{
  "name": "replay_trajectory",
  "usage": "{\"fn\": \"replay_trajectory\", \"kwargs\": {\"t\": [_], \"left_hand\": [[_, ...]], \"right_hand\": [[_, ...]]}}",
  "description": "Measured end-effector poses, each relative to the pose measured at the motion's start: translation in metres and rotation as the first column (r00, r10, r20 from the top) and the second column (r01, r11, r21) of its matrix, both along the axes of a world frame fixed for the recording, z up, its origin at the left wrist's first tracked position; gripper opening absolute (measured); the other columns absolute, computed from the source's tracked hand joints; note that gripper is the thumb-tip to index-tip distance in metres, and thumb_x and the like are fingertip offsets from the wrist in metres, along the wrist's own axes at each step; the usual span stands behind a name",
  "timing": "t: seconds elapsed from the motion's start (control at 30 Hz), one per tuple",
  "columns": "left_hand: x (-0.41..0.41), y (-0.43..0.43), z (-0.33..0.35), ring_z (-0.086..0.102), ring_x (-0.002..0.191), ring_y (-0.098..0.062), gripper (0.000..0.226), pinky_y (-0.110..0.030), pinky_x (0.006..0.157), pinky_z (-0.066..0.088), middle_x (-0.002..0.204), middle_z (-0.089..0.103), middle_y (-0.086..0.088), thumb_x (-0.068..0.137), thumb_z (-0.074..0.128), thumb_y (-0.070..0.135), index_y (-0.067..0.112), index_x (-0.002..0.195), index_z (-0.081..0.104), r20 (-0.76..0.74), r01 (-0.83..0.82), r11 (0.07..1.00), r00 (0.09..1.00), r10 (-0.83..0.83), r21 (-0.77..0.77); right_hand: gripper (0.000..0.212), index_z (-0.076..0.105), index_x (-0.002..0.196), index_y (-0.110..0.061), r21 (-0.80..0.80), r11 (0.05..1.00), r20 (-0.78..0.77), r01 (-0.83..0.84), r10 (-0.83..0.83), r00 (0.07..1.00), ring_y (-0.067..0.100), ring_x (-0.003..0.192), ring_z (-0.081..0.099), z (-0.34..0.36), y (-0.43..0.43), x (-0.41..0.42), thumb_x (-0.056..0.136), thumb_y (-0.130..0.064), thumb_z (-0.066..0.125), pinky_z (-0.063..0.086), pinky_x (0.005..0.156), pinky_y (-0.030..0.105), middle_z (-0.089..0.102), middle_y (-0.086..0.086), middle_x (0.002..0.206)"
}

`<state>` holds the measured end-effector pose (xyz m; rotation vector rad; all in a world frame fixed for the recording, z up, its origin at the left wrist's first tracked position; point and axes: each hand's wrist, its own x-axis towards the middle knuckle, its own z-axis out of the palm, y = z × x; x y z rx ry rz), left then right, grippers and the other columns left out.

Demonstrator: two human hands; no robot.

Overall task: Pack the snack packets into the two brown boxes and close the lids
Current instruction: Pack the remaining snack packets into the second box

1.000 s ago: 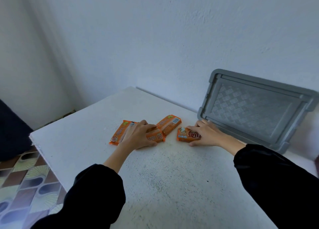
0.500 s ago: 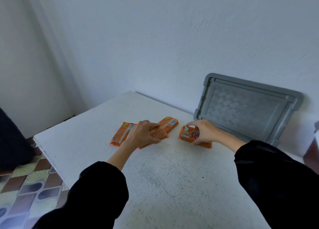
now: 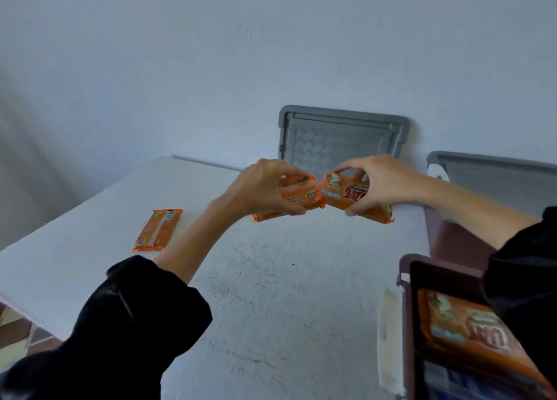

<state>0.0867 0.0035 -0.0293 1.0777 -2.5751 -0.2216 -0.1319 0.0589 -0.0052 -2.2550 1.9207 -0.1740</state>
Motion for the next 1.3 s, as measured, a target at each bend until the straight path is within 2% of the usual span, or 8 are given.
{"fn": "replay_trajectory", "kwargs": {"t": [0.23, 0.43, 0.63, 0.77, 0.87, 0.93, 1.07, 1.3], "left_hand": [[-0.071, 0.064, 0.019, 0.055, 0.093, -0.005, 0.067, -0.027, 0.083, 0.050, 0.115, 0.062, 0.004, 0.066, 0.075, 0.052, 0.027, 0.124, 0.054, 0.094, 0.301, 0.953, 0.949, -0.301, 0.017], [-0.123, 0.134, 0.008, 0.049, 0.091, -0.002, 0.066, -0.017, 0.075, 0.045, 0.110, 0.055, 0.011, 0.068, 0.069, 0.058, 0.032, 0.125, 0.049, 0.218, 0.530, 0.845, 0.818, -0.533, 0.078], [-0.152, 0.186, -0.014, 0.050, 0.095, -0.004, 0.066, -0.024, 0.077, 0.047, 0.117, 0.050, 0.012, 0.071, 0.066, 0.060, 0.036, 0.128, 0.043, 0.289, 0.663, 0.730, 0.675, -0.678, 0.166], [-0.164, 0.207, -0.037, 0.053, 0.100, -0.011, 0.069, -0.027, 0.072, 0.048, 0.120, 0.049, 0.008, 0.072, 0.065, 0.058, 0.031, 0.130, 0.040, 0.384, 0.682, 0.715, 0.626, -0.679, 0.153], [-0.170, 0.213, -0.048, 0.055, 0.100, -0.015, 0.068, -0.031, 0.072, 0.049, 0.121, 0.052, 0.004, 0.076, 0.063, 0.056, 0.025, 0.132, 0.039, 0.474, 0.663, 0.733, 0.603, -0.642, 0.150], [-0.171, 0.216, -0.049, 0.054, 0.104, -0.015, 0.068, -0.030, 0.074, 0.047, 0.123, 0.051, 0.004, 0.079, 0.058, 0.057, 0.026, 0.135, 0.035, 0.511, 0.656, 0.742, 0.595, -0.621, 0.138], [-0.174, 0.222, -0.046, 0.051, 0.111, -0.016, 0.065, -0.032, 0.081, 0.048, 0.127, 0.047, 0.004, 0.083, 0.054, 0.056, 0.025, 0.137, 0.035, 0.547, 0.657, 0.746, 0.586, -0.597, 0.110], [-0.177, 0.224, -0.046, 0.052, 0.109, -0.017, 0.064, -0.031, 0.079, 0.045, 0.125, 0.049, 0.002, 0.082, 0.056, 0.055, 0.023, 0.135, 0.039, 0.576, 0.637, 0.766, 0.595, -0.560, 0.087]], "right_hand": [[0.083, 0.043, 0.131, -0.039, 0.016, 0.992, -0.032, 0.127, -0.127, 0.991, 0.015, 0.109, 0.055, 0.010, 0.111, -0.059, 0.059, -0.047, 0.081, 0.046, 0.085, 0.032, 0.058, -0.008, 0.125], [0.082, 0.044, 0.127, -0.041, 0.197, 0.968, -0.040, 0.157, -0.153, 0.988, 0.001, 0.096, 0.055, 0.000, 0.191, -0.095, 0.055, -0.044, 0.083, 0.049, 0.084, 0.027, 0.054, -0.021, 0.107], [0.080, 0.036, 0.128, -0.045, 0.299, 0.945, -0.172, 0.133, -0.084, 0.981, -0.004, 0.084, 0.043, -0.021, 0.248, -0.112, 0.059, -0.053, 0.076, 0.038, 0.071, 0.013, 0.041, -0.024, 0.100], [0.082, 0.028, 0.132, -0.045, 0.346, 0.925, -0.274, 0.158, -0.061, 0.960, 0.005, 0.111, 0.043, -0.038, 0.271, -0.112, 0.064, -0.055, 0.072, 0.039, 0.080, 0.023, 0.042, -0.017, 0.128], [0.082, 0.022, 0.136, -0.043, 0.337, 0.930, -0.306, 0.144, -0.037, 0.951, 0.010, 0.123, 0.040, -0.048, 0.280, -0.107, 0.069, -0.052, 0.070, 0.042, 0.091, 0.029, 0.037, -0.013, 0.135], [0.082, 0.019, 0.140, -0.039, 0.330, 0.935, -0.327, 0.132, -0.018, 0.945, 0.012, 0.127, 0.038, -0.053, 0.283, -0.105, 0.074, -0.050, 0.067, 0.041, 0.091, 0.028, 0.033, -0.010, 0.138], [0.085, 0.015, 0.144, -0.036, 0.319, 0.942, -0.359, 0.109, 0.014, 0.933, 0.015, 0.128, 0.040, -0.056, 0.284, -0.104, 0.077, -0.055, 0.063, 0.042, 0.090, 0.029, 0.035, -0.007, 0.140], [0.072, 0.027, 0.142, -0.028, 0.274, 0.959, -0.353, 0.074, 0.029, 0.935, 0.016, 0.120, 0.046, -0.058, 0.282, -0.100, 0.081, -0.052, 0.059, 0.041, 0.090, 0.029, 0.042, -0.003, 0.133]]}}
